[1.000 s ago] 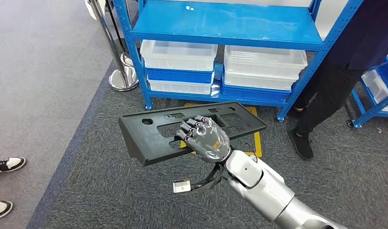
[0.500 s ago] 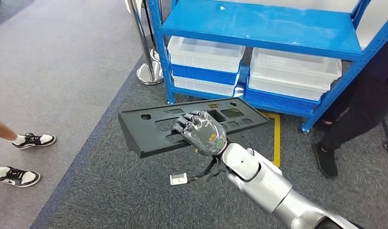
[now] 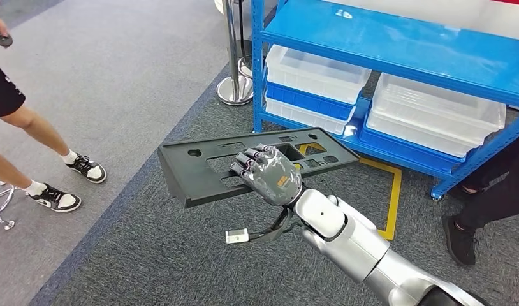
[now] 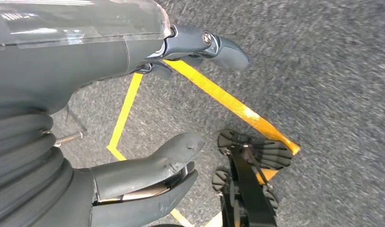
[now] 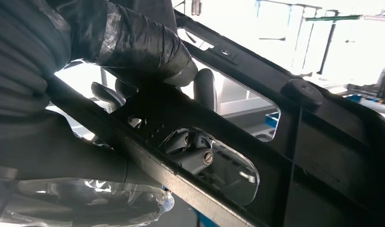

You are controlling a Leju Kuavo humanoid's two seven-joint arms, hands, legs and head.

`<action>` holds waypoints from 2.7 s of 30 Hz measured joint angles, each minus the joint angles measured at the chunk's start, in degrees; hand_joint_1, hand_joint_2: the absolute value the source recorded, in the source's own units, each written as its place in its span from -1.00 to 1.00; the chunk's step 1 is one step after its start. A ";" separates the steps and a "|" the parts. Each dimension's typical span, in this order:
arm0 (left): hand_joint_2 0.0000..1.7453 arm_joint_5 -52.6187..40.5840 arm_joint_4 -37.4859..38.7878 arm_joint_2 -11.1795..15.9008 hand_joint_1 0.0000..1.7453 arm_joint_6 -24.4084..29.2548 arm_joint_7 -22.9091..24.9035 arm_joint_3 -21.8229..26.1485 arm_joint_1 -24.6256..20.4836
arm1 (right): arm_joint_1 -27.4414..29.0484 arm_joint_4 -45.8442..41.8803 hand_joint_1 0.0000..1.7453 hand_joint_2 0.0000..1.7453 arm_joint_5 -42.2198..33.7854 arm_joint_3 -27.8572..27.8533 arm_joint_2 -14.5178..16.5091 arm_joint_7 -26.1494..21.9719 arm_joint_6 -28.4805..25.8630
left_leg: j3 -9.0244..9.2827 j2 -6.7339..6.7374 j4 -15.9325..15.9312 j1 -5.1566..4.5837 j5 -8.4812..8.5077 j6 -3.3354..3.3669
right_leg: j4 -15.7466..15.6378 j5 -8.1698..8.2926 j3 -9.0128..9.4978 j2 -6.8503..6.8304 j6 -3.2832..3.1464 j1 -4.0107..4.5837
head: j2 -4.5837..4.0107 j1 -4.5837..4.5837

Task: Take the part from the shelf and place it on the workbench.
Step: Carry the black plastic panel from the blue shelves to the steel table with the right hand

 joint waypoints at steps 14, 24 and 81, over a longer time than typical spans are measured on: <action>1.00 -3.51 0.00 -0.22 -1.00 0.55 -0.42 -1.05 -0.91 | 1.84 -1.46 1.00 1.00 1.54 -0.29 -0.64 1.98 -0.34 | -1.53 -9.16 -1.24 -0.19 1.85 0.81 | -0.66 0.47 0.44 8.37 -0.10 0.06 | 0.00 0.04; 1.00 -7.50 -0.04 -0.10 -1.00 0.23 1.01 -4.64 -1.49 | 6.76 -3.84 1.00 1.00 3.15 -1.07 -0.82 2.43 -0.70 | -5.01 -0.18 6.43 1.11 -0.48 -1.86 | -1.27 0.16 1.40 0.49 -0.31 -0.61 | 0.01 -0.04; 1.00 -7.52 -1.05 -10.01 -1.00 10.04 -1.01 -6.32 -1.33 | 15.21 -9.65 1.00 1.00 11.28 -9.59 -4.70 6.06 -2.66 | -7.93 -1.99 11.94 0.20 -4.65 -0.84 | -1.09 0.20 1.41 3.39 -0.33 -0.23 | 0.01 -0.43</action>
